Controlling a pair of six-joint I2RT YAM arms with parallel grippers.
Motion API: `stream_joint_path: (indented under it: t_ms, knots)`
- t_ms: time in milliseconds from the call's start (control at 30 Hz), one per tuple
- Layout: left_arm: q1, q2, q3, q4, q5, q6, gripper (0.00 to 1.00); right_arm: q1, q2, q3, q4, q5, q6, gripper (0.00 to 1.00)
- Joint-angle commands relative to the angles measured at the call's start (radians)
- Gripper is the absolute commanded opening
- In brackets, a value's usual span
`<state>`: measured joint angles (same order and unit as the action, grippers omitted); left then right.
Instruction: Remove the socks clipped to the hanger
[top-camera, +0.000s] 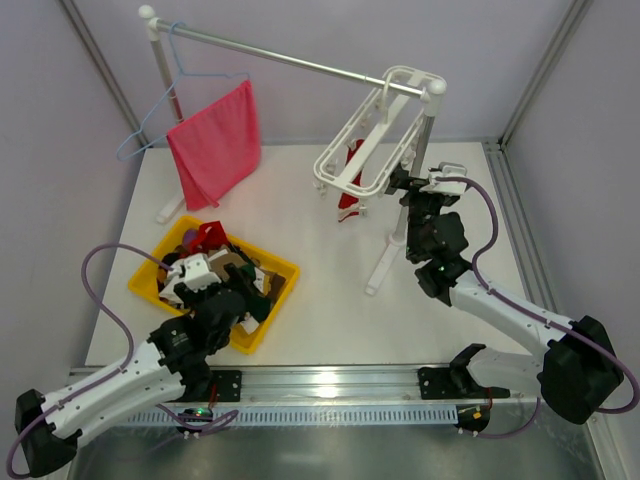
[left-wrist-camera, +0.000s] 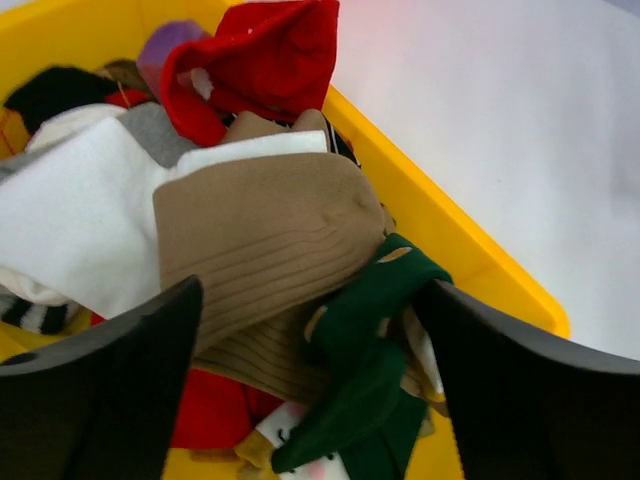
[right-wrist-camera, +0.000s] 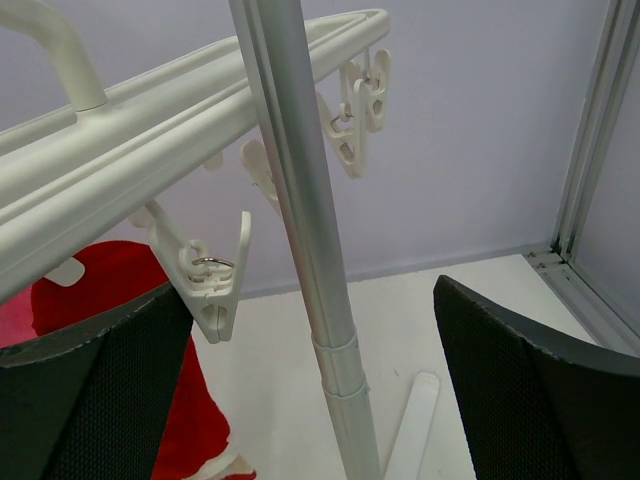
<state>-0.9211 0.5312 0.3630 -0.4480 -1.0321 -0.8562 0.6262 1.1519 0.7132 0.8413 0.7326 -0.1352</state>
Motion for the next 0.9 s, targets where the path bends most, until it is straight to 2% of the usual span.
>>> stream_joint_path:
  t_ms: [0,233,533,733,833,867]
  knots:
    - [-0.002,0.029,0.048,0.006,-0.052,-0.015,0.99,-0.005,-0.017,0.008,0.038,-0.006,0.029,1.0]
    - [-0.002,0.05,0.065,0.043,-0.098,0.015,1.0,-0.013,-0.035,-0.003,0.033,-0.001,0.029,1.0]
    - [-0.001,0.067,0.067,0.238,-0.12,0.175,1.0,-0.037,-0.1,-0.041,0.033,0.045,0.014,1.0]
    - [-0.001,0.11,0.093,0.235,-0.128,0.164,1.0,-0.075,-0.136,-0.069,0.031,0.067,0.023,1.0]
    - [0.001,0.13,0.083,0.336,-0.111,0.221,1.0,-0.092,-0.144,-0.077,0.031,0.07,0.032,1.0]
    - [0.004,0.145,0.079,0.432,-0.097,0.271,0.99,-0.097,-0.146,-0.078,0.031,0.08,0.032,0.99]
